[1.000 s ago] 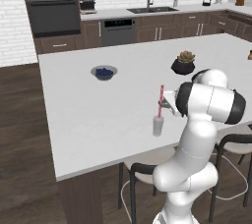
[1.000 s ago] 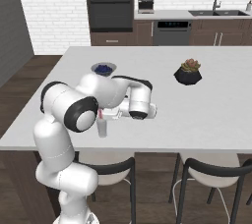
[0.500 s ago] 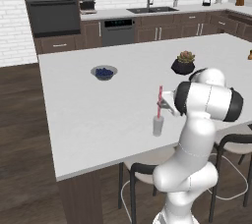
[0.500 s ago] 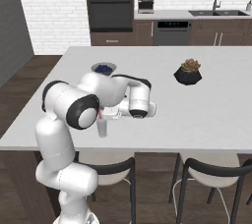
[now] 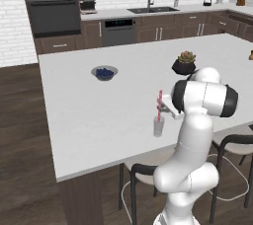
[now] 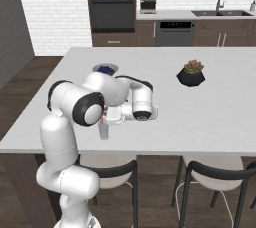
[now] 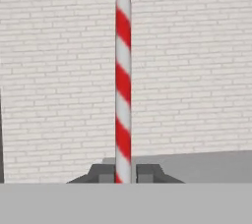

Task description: Take a straw from the drawer in front and place it inside the glass cup on the dining counter.

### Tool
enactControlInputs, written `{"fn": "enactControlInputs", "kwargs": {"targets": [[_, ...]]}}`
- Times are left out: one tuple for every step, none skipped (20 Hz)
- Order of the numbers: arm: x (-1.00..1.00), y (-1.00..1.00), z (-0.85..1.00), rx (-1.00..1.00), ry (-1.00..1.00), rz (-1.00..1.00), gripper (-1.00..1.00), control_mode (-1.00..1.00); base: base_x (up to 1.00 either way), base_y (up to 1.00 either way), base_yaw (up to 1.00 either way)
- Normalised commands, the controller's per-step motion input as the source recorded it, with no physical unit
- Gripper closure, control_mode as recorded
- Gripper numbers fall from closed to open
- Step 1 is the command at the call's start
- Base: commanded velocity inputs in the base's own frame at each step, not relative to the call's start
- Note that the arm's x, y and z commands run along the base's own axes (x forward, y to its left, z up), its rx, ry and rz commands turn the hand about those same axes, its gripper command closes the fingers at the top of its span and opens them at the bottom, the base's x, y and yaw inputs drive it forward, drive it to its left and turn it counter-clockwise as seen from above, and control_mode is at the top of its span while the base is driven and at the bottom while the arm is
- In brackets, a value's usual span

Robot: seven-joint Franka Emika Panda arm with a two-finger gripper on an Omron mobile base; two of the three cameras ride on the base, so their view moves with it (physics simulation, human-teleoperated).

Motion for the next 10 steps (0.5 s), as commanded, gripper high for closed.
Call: {"fn": "enactControlInputs", "kwargs": {"targets": [[0.0,-0.01,-0.19,0.0,0.0,0.07,1.0,-1.0,0.0,0.0,0.0],[0.0,-0.01,-0.21,0.0,0.0,0.07,1.0,-1.0,0.0,0.0,0.0],[0.0,-0.01,-0.21,0.0,0.0,0.06,1.0,-1.0,0.0,0.0,0.0],[0.0,0.0,-0.21,0.0,0.0,0.06,1.0,-1.0,0.0,0.0,0.0],[0.0,0.0,-0.23,0.0,0.0,0.05,1.0,-1.0,0.0,0.0,0.0],[0.0,-0.01,-0.22,0.0,0.0,0.05,1.0,-1.0,0.0,0.0,0.0],[0.0,-0.01,-0.21,0.0,0.0,0.05,1.0,-1.0,0.0,0.0,0.0],[0.0,-0.02,-0.22,-0.01,0.0,0.05,1.0,-1.0,0.0,0.0,0.0],[0.0,-0.01,-0.21,-0.01,0.0,0.05,1.0,-1.0,0.0,0.0,0.0],[0.0,0.0,-0.13,0.0,0.0,0.05,1.0,-1.0,0.0,0.0,0.0]]}}
